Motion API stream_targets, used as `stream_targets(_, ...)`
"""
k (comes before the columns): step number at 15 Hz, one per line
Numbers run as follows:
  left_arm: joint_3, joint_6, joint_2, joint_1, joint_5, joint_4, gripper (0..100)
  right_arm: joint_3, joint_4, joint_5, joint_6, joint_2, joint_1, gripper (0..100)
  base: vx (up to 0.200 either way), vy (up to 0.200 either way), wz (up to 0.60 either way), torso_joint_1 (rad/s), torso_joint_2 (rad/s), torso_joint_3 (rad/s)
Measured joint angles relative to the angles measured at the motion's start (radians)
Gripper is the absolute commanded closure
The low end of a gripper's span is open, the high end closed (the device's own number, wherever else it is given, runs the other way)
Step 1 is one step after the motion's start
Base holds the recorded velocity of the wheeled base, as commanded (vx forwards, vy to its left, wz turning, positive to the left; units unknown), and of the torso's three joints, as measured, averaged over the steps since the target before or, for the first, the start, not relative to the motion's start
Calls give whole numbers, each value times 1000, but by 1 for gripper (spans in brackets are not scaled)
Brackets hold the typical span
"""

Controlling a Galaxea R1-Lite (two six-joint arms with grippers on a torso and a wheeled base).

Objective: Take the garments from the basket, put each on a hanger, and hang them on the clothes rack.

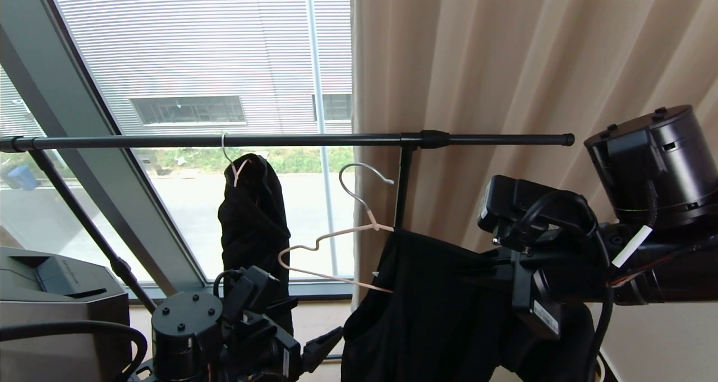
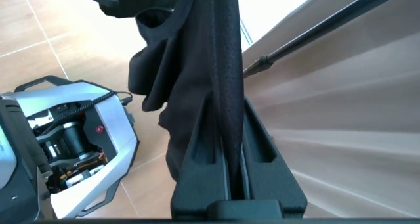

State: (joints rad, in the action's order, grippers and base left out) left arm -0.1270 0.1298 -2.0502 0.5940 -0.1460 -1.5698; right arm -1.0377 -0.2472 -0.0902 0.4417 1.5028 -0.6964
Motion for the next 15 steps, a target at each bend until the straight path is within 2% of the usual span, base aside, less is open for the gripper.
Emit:
stream_targets(6, -19, 0, -17, 35, 16, 0, 0, 14, 22, 0, -9, -31, -12, 100, 0, 0, 0, 0, 0, 0)
stream_targets(15, -49, 20, -18, 30, 45, 0, 0, 44, 43, 0, -8, -45, -36, 100, 0, 0, 0, 0, 0, 0)
